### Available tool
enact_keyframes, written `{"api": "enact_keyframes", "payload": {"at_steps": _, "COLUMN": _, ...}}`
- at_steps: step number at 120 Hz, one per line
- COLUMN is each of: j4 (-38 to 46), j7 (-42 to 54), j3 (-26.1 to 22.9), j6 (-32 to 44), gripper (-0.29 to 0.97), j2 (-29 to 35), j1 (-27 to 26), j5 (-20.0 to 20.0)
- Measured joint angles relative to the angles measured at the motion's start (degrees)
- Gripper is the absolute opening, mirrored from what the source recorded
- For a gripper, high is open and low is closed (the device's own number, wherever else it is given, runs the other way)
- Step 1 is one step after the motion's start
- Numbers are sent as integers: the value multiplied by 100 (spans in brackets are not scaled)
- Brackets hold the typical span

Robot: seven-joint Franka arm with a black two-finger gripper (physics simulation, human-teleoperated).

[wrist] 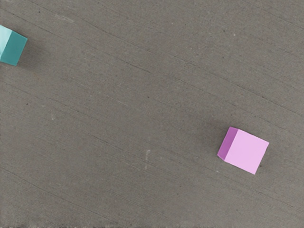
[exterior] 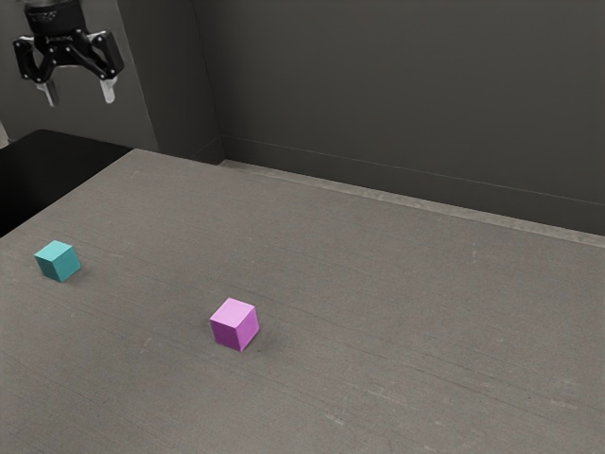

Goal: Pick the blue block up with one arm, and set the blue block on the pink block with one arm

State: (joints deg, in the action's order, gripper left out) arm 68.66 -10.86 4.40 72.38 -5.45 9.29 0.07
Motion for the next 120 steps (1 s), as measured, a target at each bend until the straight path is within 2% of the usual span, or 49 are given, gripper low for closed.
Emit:
{"api": "enact_keyframes", "payload": {"at_steps": 24, "j4": -17, "j7": -153, "j3": -3, "j6": -42, "gripper": 68, "j2": -4, "j1": -8, "j5": -3}}
{"api": "enact_keyframes", "payload": {"at_steps": 33, "j4": -481, "j7": -282, "j3": -81, "j6": -141, "gripper": 68, "j2": 143, "j1": 23, "j5": -2}}
{"api": "enact_keyframes", "payload": {"at_steps": 53, "j4": -879, "j7": -540, "j3": -610, "j6": -412, "gripper": 68, "j2": 464, "j1": 171, "j5": 34}}
{"api": "enact_keyframes", "payload": {"at_steps": 83, "j4": -878, "j7": -801, "j3": -749, "j6": -502, "gripper": 68, "j2": 328, "j1": -257, "j5": 63}}
{"api": "enact_keyframes", "payload": {"at_steps": 97, "j4": -842, "j7": -895, "j3": -834, "j6": -386, "gripper": 68, "j2": 118, "j1": -184, "j5": 60}}
{"api": "enact_keyframes", "payload": {"at_steps": 105, "j4": -370, "j7": -944, "j3": -849, "j6": -248, "gripper": 68, "j2": 158, "j1": -80, "j5": 70}}
{"api": "enact_keyframes", "payload": {"at_steps": 112, "j4": 926, "j7": -982, "j3": -745, "j6": 12, "gripper": 68, "j2": 870, "j1": -51, "j5": 72}}
{"api": "enact_keyframes", "payload": {"at_steps": 120, "j4": 2560, "j7": -1018, "j3": -385, "j6": 307, "gripper": 68, "j2": 1923, "j1": -98, "j5": 74}}
